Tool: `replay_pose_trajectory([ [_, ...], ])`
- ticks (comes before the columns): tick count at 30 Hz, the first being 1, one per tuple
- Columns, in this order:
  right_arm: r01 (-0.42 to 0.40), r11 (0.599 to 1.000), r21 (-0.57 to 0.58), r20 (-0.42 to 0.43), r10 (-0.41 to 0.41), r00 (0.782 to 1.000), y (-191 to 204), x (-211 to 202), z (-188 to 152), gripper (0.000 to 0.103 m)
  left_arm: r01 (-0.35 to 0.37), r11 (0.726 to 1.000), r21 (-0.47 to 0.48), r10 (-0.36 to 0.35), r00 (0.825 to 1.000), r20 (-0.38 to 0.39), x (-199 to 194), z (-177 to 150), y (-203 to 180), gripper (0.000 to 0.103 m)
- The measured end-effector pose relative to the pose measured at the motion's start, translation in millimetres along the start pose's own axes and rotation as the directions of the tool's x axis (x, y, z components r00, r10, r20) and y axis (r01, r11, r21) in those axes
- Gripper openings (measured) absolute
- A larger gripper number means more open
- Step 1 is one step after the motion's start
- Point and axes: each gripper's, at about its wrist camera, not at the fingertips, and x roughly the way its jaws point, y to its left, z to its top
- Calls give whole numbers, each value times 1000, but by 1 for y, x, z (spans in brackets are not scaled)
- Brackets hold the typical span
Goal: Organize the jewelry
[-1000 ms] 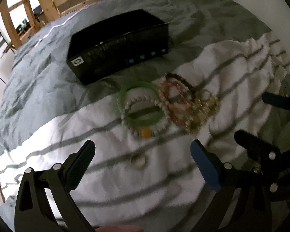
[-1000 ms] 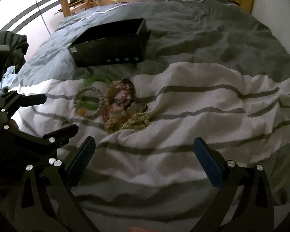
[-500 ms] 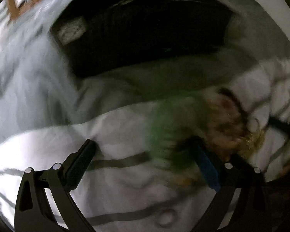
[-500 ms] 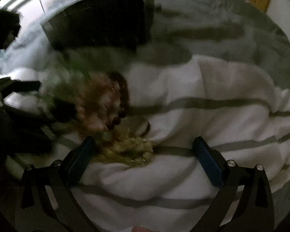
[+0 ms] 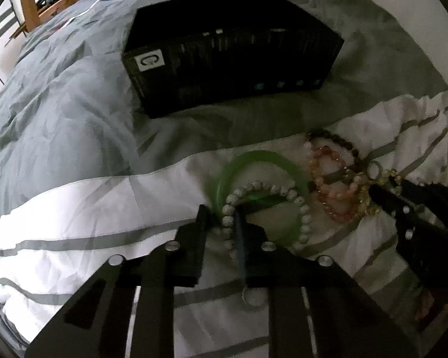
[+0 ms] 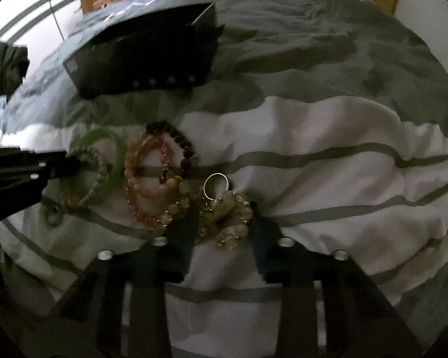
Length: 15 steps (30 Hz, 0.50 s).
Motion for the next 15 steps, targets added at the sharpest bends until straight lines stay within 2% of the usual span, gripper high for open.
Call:
replay_pose_trajectory([
  [2, -17, 1000, 25, 17, 16, 1000, -5, -4, 2, 14, 4, 1000, 0, -4, 1000, 25, -8, -7, 2, 8],
  [5, -48, 998, 42, 82, 44, 996, -10, -16, 3, 9, 16, 1000, 0, -16, 996, 84, -26, -5, 2, 7],
  [9, -73, 996, 44, 158, 65, 985, -11, -31, 2, 9, 43, 999, -6, -42, 988, 150, -44, -4, 7, 7],
  [15, -159, 983, 86, 221, 137, 965, -27, -44, 5, 9, 56, 998, -26, -50, 982, 182, -50, -6, 15, 7],
])
